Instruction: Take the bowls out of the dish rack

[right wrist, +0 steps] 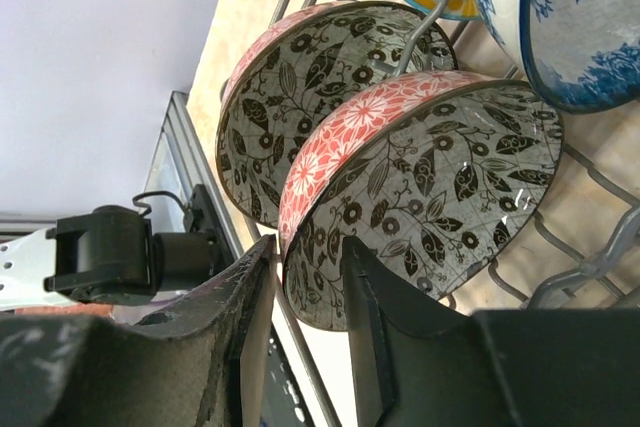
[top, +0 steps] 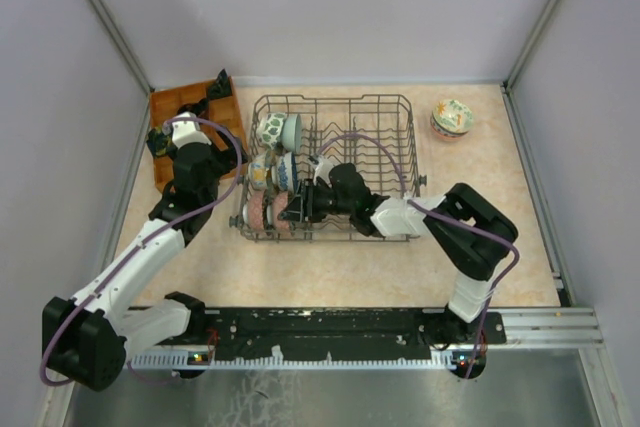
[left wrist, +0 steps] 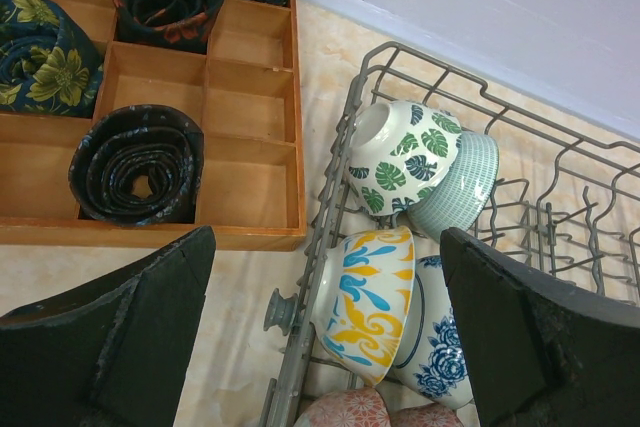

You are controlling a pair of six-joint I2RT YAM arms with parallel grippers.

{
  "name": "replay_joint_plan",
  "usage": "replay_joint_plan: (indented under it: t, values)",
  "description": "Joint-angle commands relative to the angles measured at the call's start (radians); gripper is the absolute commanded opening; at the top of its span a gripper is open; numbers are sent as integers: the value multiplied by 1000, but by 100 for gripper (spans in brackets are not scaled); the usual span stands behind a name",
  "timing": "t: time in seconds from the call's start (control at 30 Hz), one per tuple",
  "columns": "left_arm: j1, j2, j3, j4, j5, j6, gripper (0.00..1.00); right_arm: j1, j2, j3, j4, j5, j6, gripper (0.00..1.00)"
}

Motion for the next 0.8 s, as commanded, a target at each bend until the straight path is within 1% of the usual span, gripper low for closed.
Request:
replay_joint_plan:
  t: [0.0,0.47,0.7,0.77]
  values:
    - [-6,3,16,19,-9,8,99,14,19,37,95,-24,21,31]
    - [-7,-7,9,20,-17,9,99,14,-19,8,160,-17,23,0]
    - [-6,-13,8,16,-20,9,99,13,-88,-11,208,-22,25,0]
    - [-6,-12,9,17,-22,9,99,13,-131,-13,216,-18,22,0]
